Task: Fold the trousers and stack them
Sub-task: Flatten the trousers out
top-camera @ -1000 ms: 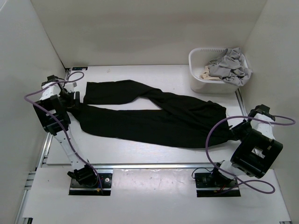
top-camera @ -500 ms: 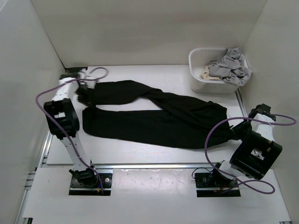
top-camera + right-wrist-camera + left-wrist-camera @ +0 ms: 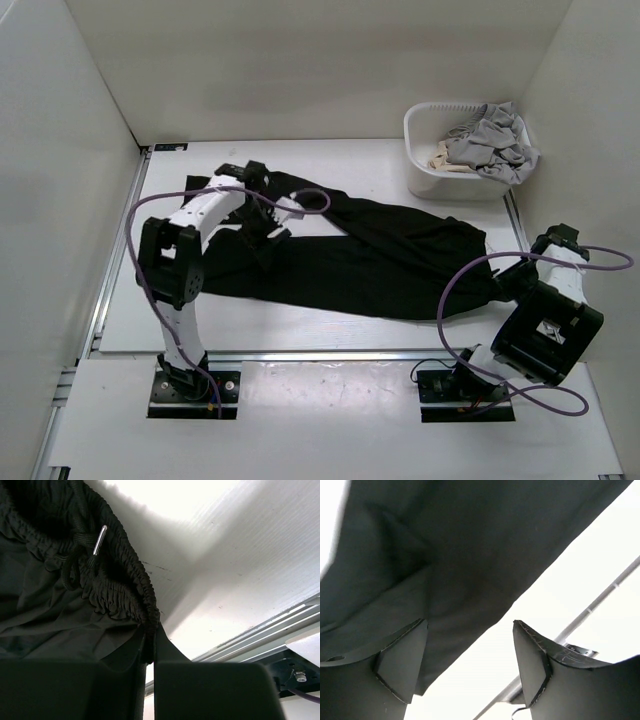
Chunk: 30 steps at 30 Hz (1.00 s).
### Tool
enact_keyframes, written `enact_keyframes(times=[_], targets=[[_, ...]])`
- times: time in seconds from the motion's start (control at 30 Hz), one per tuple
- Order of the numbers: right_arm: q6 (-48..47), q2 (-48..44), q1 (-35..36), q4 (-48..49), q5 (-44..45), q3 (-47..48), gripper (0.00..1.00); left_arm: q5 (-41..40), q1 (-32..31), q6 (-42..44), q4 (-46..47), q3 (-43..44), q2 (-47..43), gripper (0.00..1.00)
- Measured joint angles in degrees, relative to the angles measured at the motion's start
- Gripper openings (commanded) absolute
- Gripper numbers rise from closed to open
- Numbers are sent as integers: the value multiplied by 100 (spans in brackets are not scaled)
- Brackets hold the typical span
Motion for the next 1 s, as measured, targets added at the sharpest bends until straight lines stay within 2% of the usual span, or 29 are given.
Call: enact_keyframes(times=[0.13,0.27,0.3,0.43,0.57,0.63,0.67,0.77,0.9,0.93,1.0], targets=[[-11,-37,0,63,9,-131,0,2,256,57,173,509,-498,79],[-11,-57,0,66,22,-205,0,-164,1019,-4,428,859,-656,85],[-13,-57,0,81,22,-205,0,-216,1368,-50,549,920,-544,85],[-13,-72,0,168,20,-282,0,-260,2076,-190,763,1082,116,85],[-13,-72,0,201,20,-442,0,-262,2310,-295,935,1110,824,85],[-13,-72,0,199,20,-487,0,-243,2264,-341,957,1117,1010,79],[-13,-74,0,197,20,-496,0,-240,2232,-372,962,1121,1075,70],[-31,-101,0,203,28,-496,0,-216,2181,-426,973,1139,1117,57],[-46,-118,0,203,44,-496,0,-175,2179,-466,1027,1106,1108,20],[-52,-120,0,201,46,-496,0,-181,2190,-485,1029,1086,1106,15],[-57,-122,0,201,46,-496,0,-188,2218,-474,1047,1040,1102,14]])
